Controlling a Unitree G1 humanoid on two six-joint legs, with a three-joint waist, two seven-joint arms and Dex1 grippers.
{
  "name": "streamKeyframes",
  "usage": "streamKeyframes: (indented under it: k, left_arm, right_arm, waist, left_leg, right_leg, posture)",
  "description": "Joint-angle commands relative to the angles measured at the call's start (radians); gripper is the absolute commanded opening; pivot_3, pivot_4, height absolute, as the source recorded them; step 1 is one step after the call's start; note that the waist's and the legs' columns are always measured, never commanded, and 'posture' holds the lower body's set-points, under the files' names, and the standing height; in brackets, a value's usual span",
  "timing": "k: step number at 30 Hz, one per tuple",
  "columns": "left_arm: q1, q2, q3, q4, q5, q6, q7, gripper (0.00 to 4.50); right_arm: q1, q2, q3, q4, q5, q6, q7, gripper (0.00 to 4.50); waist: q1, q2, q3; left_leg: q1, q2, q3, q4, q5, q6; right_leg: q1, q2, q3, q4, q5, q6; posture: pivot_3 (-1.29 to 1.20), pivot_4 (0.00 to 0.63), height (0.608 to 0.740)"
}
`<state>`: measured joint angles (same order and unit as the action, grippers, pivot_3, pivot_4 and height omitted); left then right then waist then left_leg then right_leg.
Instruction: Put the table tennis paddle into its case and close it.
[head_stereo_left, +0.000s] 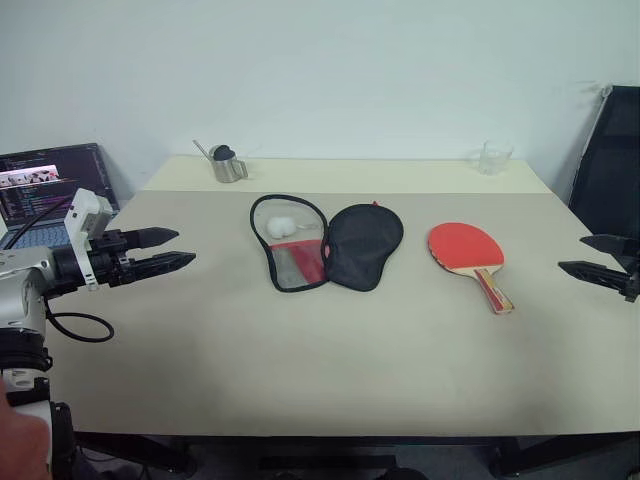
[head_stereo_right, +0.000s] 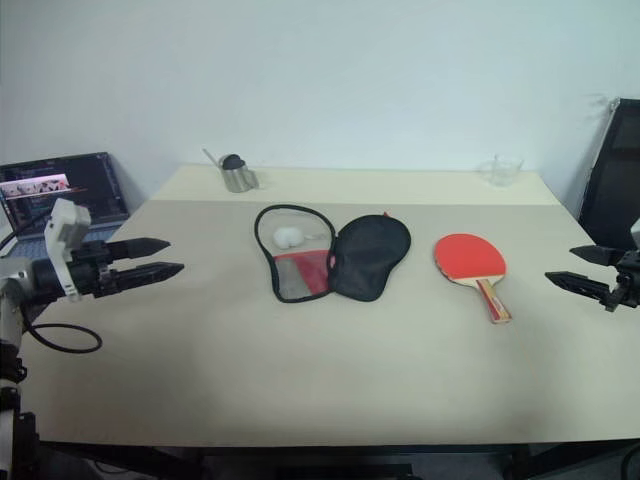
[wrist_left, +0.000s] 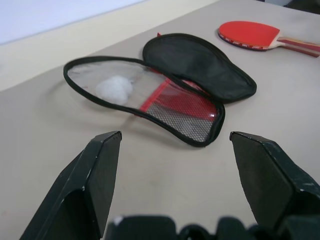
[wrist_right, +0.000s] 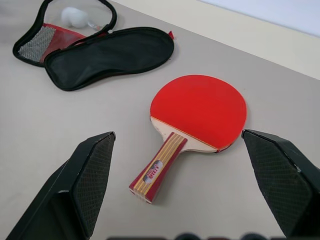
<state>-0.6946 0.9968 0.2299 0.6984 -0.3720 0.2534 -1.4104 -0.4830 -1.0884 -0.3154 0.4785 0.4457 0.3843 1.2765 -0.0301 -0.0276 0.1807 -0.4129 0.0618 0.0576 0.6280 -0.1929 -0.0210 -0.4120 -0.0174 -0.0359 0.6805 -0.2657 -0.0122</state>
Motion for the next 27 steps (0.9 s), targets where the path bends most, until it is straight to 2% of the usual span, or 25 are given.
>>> streamKeyframes:
  k: [1, 5, 10, 15, 18, 22, 27]
  left_arm:
    - [-0.005, 0.027, 0.027, -0.042, -0.015, 0.0, -0.004, 3.81]
    - [0.019, 0.03, 0.03, -0.075, -0.016, 0.005, 0.004, 3.81]
    - [-0.032, -0.012, 0.013, -0.031, 0.003, -0.016, 0.055, 3.81]
    - [-0.075, -0.135, -0.027, 0.046, 0.052, -0.058, 0.162, 3.81]
    - [-0.149, -0.224, -0.07, 0.131, 0.113, -0.081, 0.261, 3.81]
    - [-0.25, -0.316, -0.085, 0.264, 0.166, -0.024, 0.452, 3.81]
    - [-0.297, -0.394, -0.093, 0.323, 0.17, 0.017, 0.493, 3.81]
  right_arm:
    - [-0.02, -0.009, -0.02, -0.043, 0.014, 0.005, -0.005, 4.46]
    - [-0.051, 0.002, -0.006, -0.01, -0.003, -0.02, -0.009, 4.46]
    - [-0.086, 0.007, 0.008, 0.024, -0.019, -0.042, -0.016, 4.46]
    - [-0.043, 0.009, -0.047, -0.045, 0.007, -0.026, -0.048, 4.46]
    - [0.004, 0.015, -0.074, -0.167, 0.041, 0.031, -0.074, 4.46]
    - [0.095, 0.035, -0.123, -0.288, 0.066, 0.074, -0.128, 4.46]
    - [0.169, 0.034, -0.185, -0.37, 0.095, 0.11, -0.162, 4.46]
  waist:
    - [0.001, 0.0, 0.0]
    - [0.0, 0.0, 0.0]
    - [0.001, 0.0, 0.0]
    - [0.007, 0.0, 0.0]
    - [0.012, 0.0, 0.0]
    - [0.022, -0.003, 0.0]
    - [0.02, -0.003, 0.0]
  left_leg:
    - [0.0, 0.0, 0.0, 0.0, 0.0, 0.0]
    - [0.0, 0.0, 0.0, 0.0, 0.0, 0.0]
    - [0.0, 0.0, 0.0, 0.0, 0.0, 0.0]
    - [0.0, 0.0, 0.0, 0.0, 0.0, 0.0]
    - [-0.002, -0.001, 0.0, 0.002, 0.0, 0.0]
    - [-0.002, -0.002, 0.0, 0.003, 0.0, 0.0]
    - [-0.002, -0.002, 0.001, 0.002, 0.0, 0.0]
  right_leg:
    - [0.0, 0.0, 0.0, 0.0, 0.0, 0.0]
    - [0.0, 0.0, 0.0, 0.0, 0.0, 0.0]
    - [0.0, 0.0, 0.0, 0.0, 0.0, 0.0]
    - [0.0, 0.0, 0.0, 0.0, 0.0, 0.001]
    - [0.0, 0.001, 0.0, 0.0, 0.001, 0.002]
    - [0.0, 0.004, 0.0, 0.0, 0.002, 0.003]
    - [0.0, 0.004, 0.0, -0.001, 0.002, 0.003]
  posture:
    - [0.0, 0.15, 0.74]
    - [0.0, 0.15, 0.74]
    - [0.0, 0.15, 0.74]
    - [0.0, 0.15, 0.74]
    - [0.0, 0.15, 0.74]
    - [0.0, 0.15, 0.74]
    - [0.0, 0.15, 0.74]
